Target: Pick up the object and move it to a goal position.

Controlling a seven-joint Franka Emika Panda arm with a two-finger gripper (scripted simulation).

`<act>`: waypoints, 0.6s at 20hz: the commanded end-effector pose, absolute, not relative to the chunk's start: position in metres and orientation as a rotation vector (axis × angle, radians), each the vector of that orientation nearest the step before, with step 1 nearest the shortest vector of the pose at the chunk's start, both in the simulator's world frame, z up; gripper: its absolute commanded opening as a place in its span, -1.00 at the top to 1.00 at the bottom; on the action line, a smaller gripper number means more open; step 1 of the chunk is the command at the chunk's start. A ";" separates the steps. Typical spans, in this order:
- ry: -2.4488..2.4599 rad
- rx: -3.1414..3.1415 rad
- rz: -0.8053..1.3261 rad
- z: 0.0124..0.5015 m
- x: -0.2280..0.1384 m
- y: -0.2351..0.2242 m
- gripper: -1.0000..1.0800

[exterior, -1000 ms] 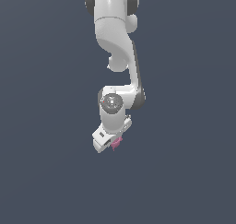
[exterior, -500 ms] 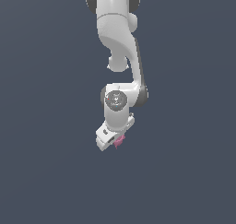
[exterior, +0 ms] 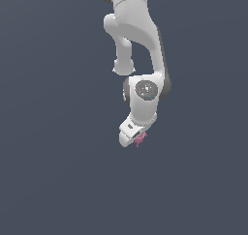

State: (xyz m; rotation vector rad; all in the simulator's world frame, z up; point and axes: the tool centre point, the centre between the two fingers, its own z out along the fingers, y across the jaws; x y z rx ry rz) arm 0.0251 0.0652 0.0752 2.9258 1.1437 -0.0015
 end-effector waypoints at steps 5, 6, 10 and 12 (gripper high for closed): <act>1.145 2.924 -0.001 0.101 -0.002 0.125 1.00; 1.145 2.924 -0.001 0.104 -0.006 0.134 1.00; 1.145 2.924 -0.001 0.116 -0.017 0.161 1.00; 1.145 2.924 -0.001 0.120 -0.021 0.170 1.00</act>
